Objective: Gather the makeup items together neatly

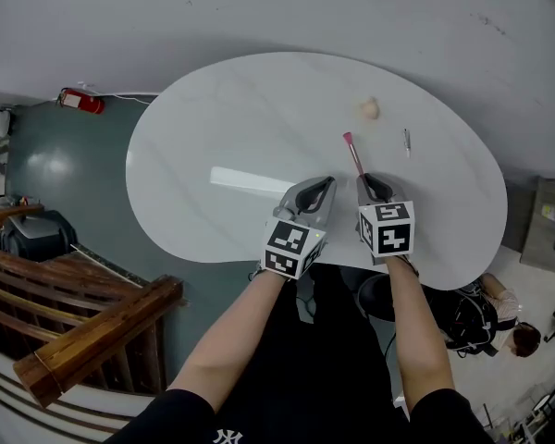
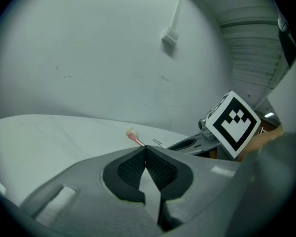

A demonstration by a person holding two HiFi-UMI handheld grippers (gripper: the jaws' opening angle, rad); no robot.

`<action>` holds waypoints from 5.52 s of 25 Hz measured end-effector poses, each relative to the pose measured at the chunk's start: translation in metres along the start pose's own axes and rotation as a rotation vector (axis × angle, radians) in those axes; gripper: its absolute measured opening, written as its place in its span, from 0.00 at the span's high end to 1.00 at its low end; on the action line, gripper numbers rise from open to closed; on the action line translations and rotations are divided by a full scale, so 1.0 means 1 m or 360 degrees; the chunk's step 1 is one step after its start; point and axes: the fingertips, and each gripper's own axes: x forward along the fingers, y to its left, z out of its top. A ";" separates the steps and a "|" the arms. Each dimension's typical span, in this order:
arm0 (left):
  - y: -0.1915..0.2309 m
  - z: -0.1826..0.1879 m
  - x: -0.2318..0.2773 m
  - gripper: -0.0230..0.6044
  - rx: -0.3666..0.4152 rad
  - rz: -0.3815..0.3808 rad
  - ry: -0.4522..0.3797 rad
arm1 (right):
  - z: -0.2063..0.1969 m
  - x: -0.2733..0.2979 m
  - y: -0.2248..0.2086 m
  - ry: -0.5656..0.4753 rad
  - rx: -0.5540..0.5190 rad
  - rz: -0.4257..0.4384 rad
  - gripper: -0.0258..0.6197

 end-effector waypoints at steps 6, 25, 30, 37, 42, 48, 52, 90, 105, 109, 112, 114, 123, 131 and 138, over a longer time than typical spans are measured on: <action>0.004 -0.008 -0.019 0.95 0.0008 -0.0004 0.0000 | -0.011 -0.008 0.023 -0.0014 0.0060 0.0010 0.89; 0.028 -0.028 -0.094 0.95 0.0030 -0.0060 0.0008 | -0.057 -0.033 0.117 -0.0056 0.0216 -0.0058 0.89; 0.034 -0.036 -0.107 0.95 0.0037 -0.0082 0.0019 | -0.069 -0.031 0.134 -0.0049 0.0236 -0.0087 0.89; 0.034 -0.049 -0.115 0.95 0.0047 -0.0134 0.0045 | -0.084 -0.019 0.162 -0.0068 0.0289 -0.0063 0.89; 0.037 -0.055 -0.117 0.95 0.0059 -0.0157 0.0065 | -0.098 -0.002 0.170 -0.0032 0.0362 -0.0051 0.89; 0.043 -0.061 -0.121 0.95 0.0063 -0.0168 0.0085 | -0.109 0.012 0.176 0.0018 0.0427 -0.0048 0.89; 0.045 -0.062 -0.122 0.95 0.0065 -0.0176 0.0086 | -0.114 0.018 0.178 0.0039 0.0455 -0.0041 0.89; 0.025 0.006 -0.153 0.95 -0.0034 -0.0297 -0.0088 | -0.010 -0.092 0.176 -0.0276 0.0236 -0.0270 0.89; 0.004 0.020 -0.101 0.95 -0.0046 -0.0254 -0.0065 | 0.015 -0.084 0.103 -0.0302 0.0238 -0.0249 0.89; -0.004 0.018 -0.075 0.95 -0.0061 -0.0245 -0.0041 | 0.013 -0.076 0.075 -0.0265 0.0230 -0.0236 0.89; -0.011 0.014 -0.055 0.95 -0.0078 -0.0235 -0.0020 | 0.009 -0.067 0.052 -0.0226 0.0232 -0.0216 0.89; -0.018 0.011 -0.041 0.95 -0.0086 -0.0233 -0.0001 | 0.005 -0.062 0.037 -0.0199 0.0235 -0.0211 0.89; -0.047 -0.005 0.016 0.95 -0.0103 -0.0248 0.0092 | -0.005 -0.035 -0.021 -0.0107 0.0241 -0.0197 0.85; -0.046 -0.015 0.049 0.95 -0.0135 -0.0195 0.0144 | -0.010 -0.016 -0.087 -0.0051 0.0273 -0.0300 0.85; -0.045 -0.029 0.059 0.95 -0.0145 -0.0161 0.0191 | -0.024 0.002 -0.132 0.0023 0.0279 -0.0406 0.82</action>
